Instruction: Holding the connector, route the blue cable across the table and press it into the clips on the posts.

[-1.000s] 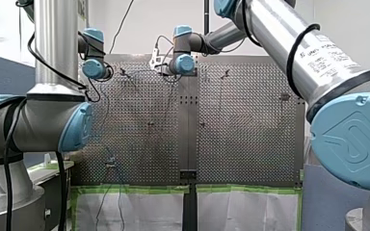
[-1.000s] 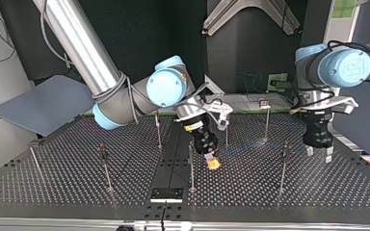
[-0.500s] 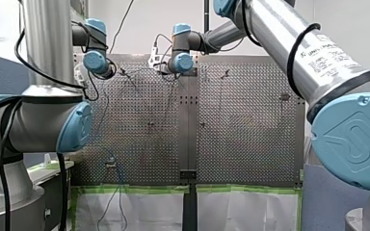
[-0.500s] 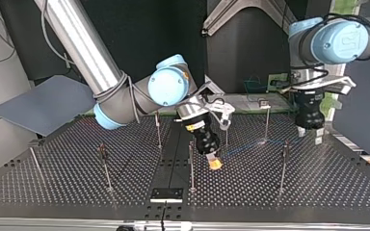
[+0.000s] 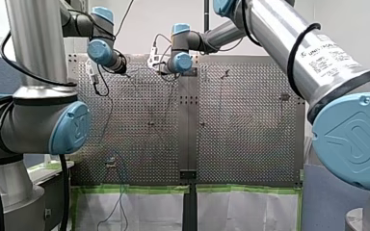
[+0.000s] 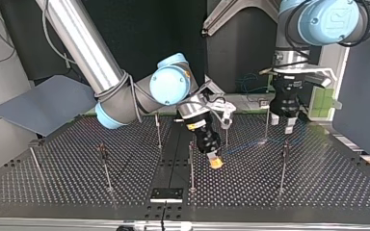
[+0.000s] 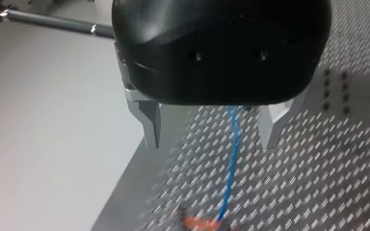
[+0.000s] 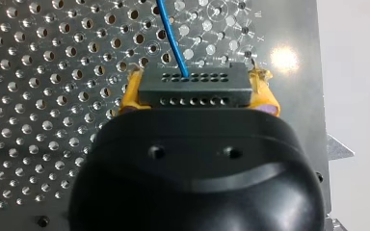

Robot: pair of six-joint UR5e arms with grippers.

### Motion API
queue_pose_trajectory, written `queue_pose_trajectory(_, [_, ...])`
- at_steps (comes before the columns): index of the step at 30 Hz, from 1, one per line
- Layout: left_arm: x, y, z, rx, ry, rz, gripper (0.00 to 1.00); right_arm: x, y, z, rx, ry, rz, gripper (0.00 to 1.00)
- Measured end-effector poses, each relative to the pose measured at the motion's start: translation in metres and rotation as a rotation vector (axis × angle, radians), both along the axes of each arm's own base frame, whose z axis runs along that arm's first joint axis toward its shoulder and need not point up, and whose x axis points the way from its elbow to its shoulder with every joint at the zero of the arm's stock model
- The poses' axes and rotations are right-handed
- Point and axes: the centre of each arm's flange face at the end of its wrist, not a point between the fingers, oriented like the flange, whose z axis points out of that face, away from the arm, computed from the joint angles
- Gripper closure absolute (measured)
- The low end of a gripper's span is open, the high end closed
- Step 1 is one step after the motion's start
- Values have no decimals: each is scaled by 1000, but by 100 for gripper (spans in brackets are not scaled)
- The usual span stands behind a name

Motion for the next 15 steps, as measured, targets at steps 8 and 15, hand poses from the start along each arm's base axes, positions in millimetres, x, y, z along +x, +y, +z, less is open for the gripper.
queue_pose_trajectory(8, [4, -22, -3, 33, 53, -63, 0, 0, 0, 0, 0, -1, 0, 100])
queue_pose_trajectory(15, [26, -29, -14, 21, 44, -53, 0, 0, 0, 0, 0, -2, -1, 100])
